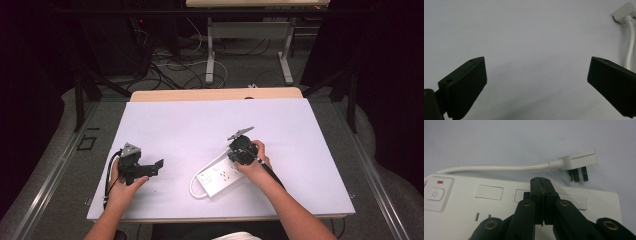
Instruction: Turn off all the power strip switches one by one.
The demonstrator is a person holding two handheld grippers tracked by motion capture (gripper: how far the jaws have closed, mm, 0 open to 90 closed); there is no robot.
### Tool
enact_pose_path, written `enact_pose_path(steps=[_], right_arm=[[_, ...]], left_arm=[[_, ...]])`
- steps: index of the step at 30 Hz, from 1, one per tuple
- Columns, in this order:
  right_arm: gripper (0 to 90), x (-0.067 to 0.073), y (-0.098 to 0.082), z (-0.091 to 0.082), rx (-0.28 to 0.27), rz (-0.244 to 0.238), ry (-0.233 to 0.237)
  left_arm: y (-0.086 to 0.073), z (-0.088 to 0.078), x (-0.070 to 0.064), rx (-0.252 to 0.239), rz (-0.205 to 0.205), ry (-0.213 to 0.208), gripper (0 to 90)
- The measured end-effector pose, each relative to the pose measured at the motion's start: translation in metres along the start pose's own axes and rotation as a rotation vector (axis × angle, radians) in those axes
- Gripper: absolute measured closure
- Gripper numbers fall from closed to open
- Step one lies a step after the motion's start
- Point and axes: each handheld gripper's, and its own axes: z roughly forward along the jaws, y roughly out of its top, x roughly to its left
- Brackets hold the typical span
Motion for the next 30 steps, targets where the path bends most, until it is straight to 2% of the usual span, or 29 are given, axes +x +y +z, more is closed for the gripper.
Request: enact_pose_path(steps=[1, 6, 7, 8, 9, 14, 17, 20, 22, 24, 27, 28, 30], right_arm=[[90.0, 0.0026, 0.0008, -0.0015, 0.032, 0.039, -0.011], [90.0, 0.0004, 0.0004, -0.0022, 0.029, 0.020, 0.003], [90.0, 0.0004, 0.0003, -0.0022, 0.025, 0.029, 0.010], [90.0, 0.0001, 0.0009, -0.0040, 0.050, 0.027, 0.009], [90.0, -0.0002, 0.0002, -0.0027, 0.028, 0.027, 0.007], [90.0, -0.0004, -0.0005, -0.0035, 0.034, 0.033, 0.007], [90.0, 0.0011, -0.0006, -0.0036, 0.042, 0.039, 0.012], [90.0, 0.0018, -0.0010, -0.0034, 0.038, 0.023, 0.018], [89.6, 0.0016, -0.0012, -0.0026, 0.029, 0.035, 0.022], [89.6, 0.0001, -0.0004, -0.0040, 0.044, 0.029, 0.017], [89.6, -0.0012, -0.0011, -0.0025, 0.010, 0.040, 0.020], [88.3, -0.0017, -0.0005, -0.0036, 0.033, 0.039, 0.006], [88.4, -0.0028, -0.0007, -0.0030, 0.033, 0.046, 0.014]], left_arm=[[0.0000, -0.0001, 0.0001, 0.001, 0.001, 0.000, 2.3], [0.0000, 0.0000, 0.0000, -0.001, -0.001, 0.000, 2.3], [0.0000, 0.0000, 0.0000, -0.001, -0.001, 0.000, 2.3], [0.0000, 0.0000, 0.0001, 0.000, -0.001, 0.000, 2.3], [0.0000, 0.0000, 0.0000, 0.000, -0.001, 0.000, 2.3], [0.0004, -0.0004, 0.0003, 0.012, -0.001, -0.003, 2.3], [0.0000, 0.0005, -0.0002, 0.002, -0.002, 0.001, 2.3], [0.0004, -0.0003, 0.0003, 0.012, -0.001, -0.003, 2.3], [0.0003, -0.0003, 0.0004, 0.011, -0.002, -0.002, 2.3], [0.0000, 0.0004, 0.0005, -0.002, -0.002, -0.001, 2.3], [-0.0001, 0.0003, 0.0004, -0.002, -0.005, 0.000, 2.3], [-0.0001, 0.0002, 0.0004, -0.002, -0.006, 0.000, 2.3], [-0.0001, 0.0003, 0.0005, -0.002, -0.006, 0.000, 2.3]])
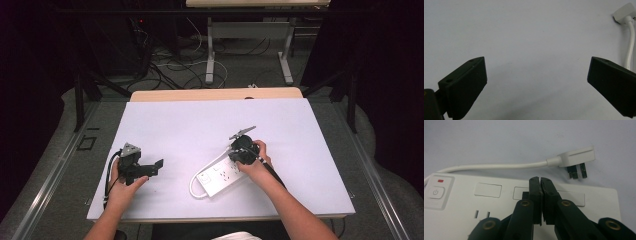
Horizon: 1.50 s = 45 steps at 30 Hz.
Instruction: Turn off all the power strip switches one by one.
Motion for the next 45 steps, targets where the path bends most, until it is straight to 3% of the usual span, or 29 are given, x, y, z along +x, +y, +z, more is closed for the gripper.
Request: enact_pose_path(steps=[14, 18, 19, 21, 26, 28, 37, 38, 41, 42, 43, 45], right_arm=[[87.9, 0.0013, -0.0009, 0.0006, -0.013, -0.008, 0.001], [87.8, 0.0017, -0.0004, 0.0000, 0.001, 0.000, -0.003], [87.9, 0.0019, 0.0010, -0.0031, 0.050, -0.002, -0.011], [87.9, 0.0022, -0.0003, -0.0002, 0.005, 0.002, -0.011], [87.9, 0.0018, -0.0006, -0.0021, 0.020, -0.021, -0.004], [87.9, 0.0010, -0.0017, -0.0002, -0.004, -0.022, -0.002], [90.0, 0.0007, -0.0028, 0.0013, -0.002, -0.025, -0.014], [90.0, 0.0003, -0.0034, 0.0027, -0.026, -0.023, -0.003], [90.0, 0.0004, -0.0026, 0.0007, 0.005, -0.019, -0.008], [90.0, 0.0009, -0.0040, 0.0041, -0.050, -0.006, -0.004], [89.9, 0.0002, -0.0020, -0.0006, 0.017, -0.024, -0.009], [89.9, 0.0014, -0.0018, -0.0002, 0.022, -0.003, -0.014]], left_arm=[[0.0002, 0.0002, -0.0002, 0.001, 0.002, 0.002, 2.3], [0.0005, -0.0005, 0.0001, 0.010, 0.006, -0.001, 2.3], [0.0005, -0.0005, 0.0002, 0.010, 0.007, -0.001, 2.3], [0.0003, -0.0004, 0.0000, 0.008, 0.004, -0.001, 2.3], [0.0005, -0.0003, 0.0000, 0.010, 0.007, -0.001, 2.3], [0.0001, 0.0001, -0.0006, 0.004, 0.003, 0.003, 2.3], [0.0005, -0.0005, 0.0001, 0.010, 0.007, 0.000, 2.3], [0.0005, -0.0005, 0.0000, 0.011, 0.007, 0.000, 2.3], [0.0005, -0.0005, 0.0001, 0.010, 0.008, 0.000, 2.3], [0.0005, -0.0006, 0.0002, 0.011, 0.008, 0.000, 2.3], [0.0004, -0.0004, 0.0003, 0.009, 0.007, 0.000, 2.3], [0.0000, 0.0001, 0.0002, 0.001, 0.003, 0.001, 2.3]])
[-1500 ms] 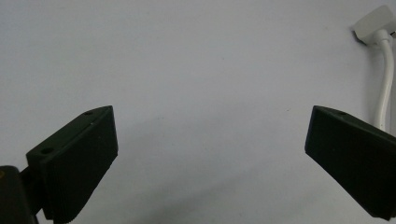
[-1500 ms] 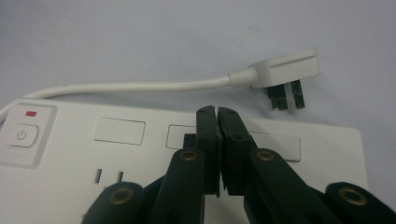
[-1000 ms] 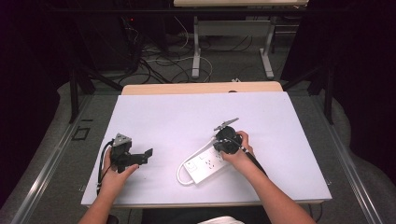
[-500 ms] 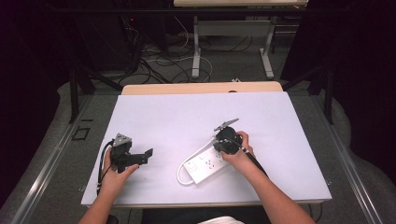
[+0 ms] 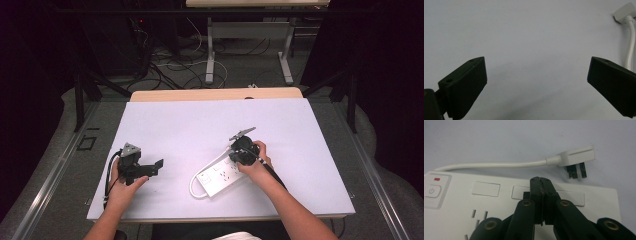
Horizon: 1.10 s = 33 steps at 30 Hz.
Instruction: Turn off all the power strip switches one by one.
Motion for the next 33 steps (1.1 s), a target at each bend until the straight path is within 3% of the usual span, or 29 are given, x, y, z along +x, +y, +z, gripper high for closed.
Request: enact_pose_path(steps=[2, 4, 6, 8, 9, 10, 33], right_arm=[[90.0, -0.001, -0.001, 0.002, -0.038, -0.008, 0.000], [89.9, 0.000, -0.001, 0.002, -0.029, 0.002, -0.001], [89.9, -0.003, -0.001, 0.001, -0.027, -0.024, -0.003], [89.9, -0.004, 0.000, 0.000, -0.037, -0.015, 0.003], [89.9, -0.004, 0.001, -0.002, -0.017, -0.008, -0.008], [89.9, -0.005, 0.000, -0.001, -0.038, 0.002, -0.013], [90.0, -0.032, 0.004, -0.006, -0.032, 0.025, -0.065]], left_arm=[[0.000, 0.000, 0.000, 0.000, 0.000, 0.000, 2.3], [0.000, 0.000, 0.000, 0.000, 0.001, 0.001, 2.3], [0.000, 0.000, 0.000, 0.000, 0.002, 0.001, 2.3], [0.000, -0.001, 0.000, 0.010, 0.004, -0.002, 2.3], [0.000, -0.001, 0.000, 0.010, 0.004, -0.002, 2.3], [0.000, 0.000, 0.000, -0.002, 0.002, 0.002, 2.3], [0.000, 0.000, 0.000, -0.001, -0.001, 0.000, 2.3]])
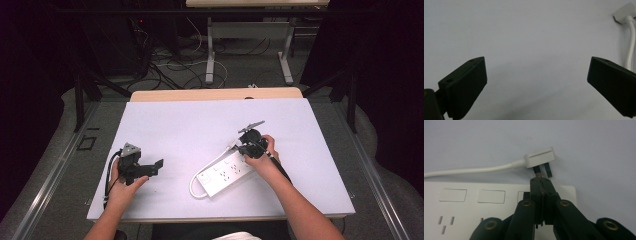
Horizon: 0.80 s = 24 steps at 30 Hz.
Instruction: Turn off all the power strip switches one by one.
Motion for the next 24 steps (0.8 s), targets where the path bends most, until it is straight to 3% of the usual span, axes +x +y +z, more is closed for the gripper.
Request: enact_pose_path(steps=[15, 24], right_arm=[[89.7, 0.0006, -0.0004, 0.0022, 0.013, 0.015, -0.003], [89.1, -0.0030, -0.0023, 0.0032, -0.009, 0.033, 0.047]], left_arm=[[0.0002, 0.0002, 0.0000, 0.002, 0.000, 0.001, 2.3], [0.0002, 0.0003, -0.0001, 0.003, 0.000, 0.002, 2.4]])
